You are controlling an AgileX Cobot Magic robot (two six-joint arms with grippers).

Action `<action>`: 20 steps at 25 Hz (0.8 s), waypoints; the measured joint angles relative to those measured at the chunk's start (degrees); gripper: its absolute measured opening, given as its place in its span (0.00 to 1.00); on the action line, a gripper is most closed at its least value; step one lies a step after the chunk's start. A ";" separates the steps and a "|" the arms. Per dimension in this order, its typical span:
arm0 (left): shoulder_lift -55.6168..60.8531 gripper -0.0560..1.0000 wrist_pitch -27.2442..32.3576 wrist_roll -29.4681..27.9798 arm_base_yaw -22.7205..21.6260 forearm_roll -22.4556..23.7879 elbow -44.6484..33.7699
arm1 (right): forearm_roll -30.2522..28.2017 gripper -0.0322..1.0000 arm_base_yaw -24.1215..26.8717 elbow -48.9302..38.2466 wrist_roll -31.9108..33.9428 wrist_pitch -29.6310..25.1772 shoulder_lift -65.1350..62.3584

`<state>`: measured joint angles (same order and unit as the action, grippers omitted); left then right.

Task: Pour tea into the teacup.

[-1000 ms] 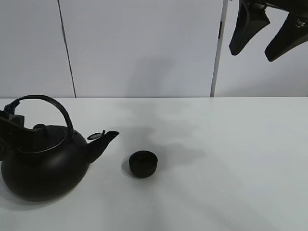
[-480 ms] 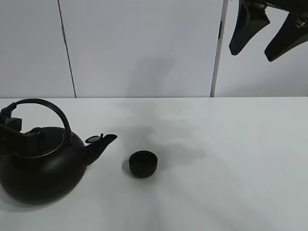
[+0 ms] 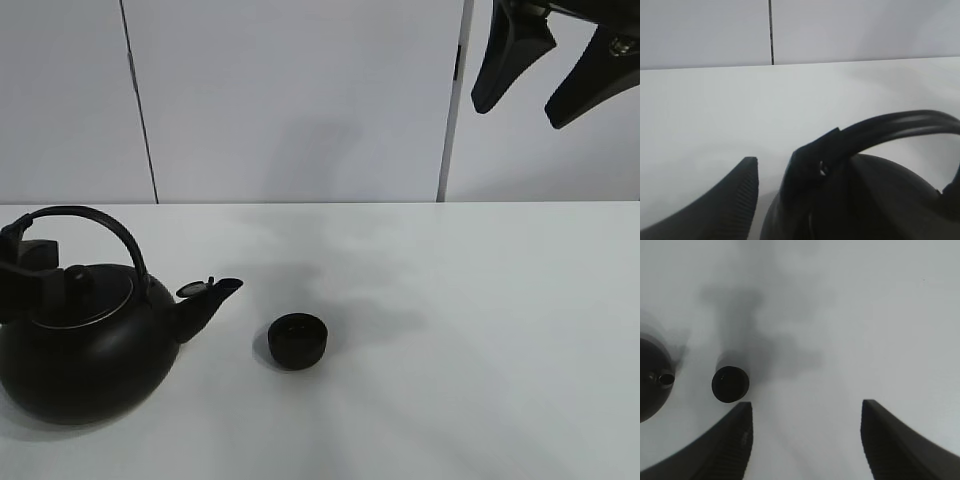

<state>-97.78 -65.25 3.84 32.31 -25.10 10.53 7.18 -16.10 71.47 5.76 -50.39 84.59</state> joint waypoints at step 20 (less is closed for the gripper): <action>22.11 0.43 1.66 -10.54 0.00 10.30 -3.77 | 0.27 0.45 0.00 0.00 0.00 0.06 0.00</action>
<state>-75.67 -63.59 -6.70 32.31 -14.80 6.76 7.45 -16.10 71.47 5.76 -50.33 84.59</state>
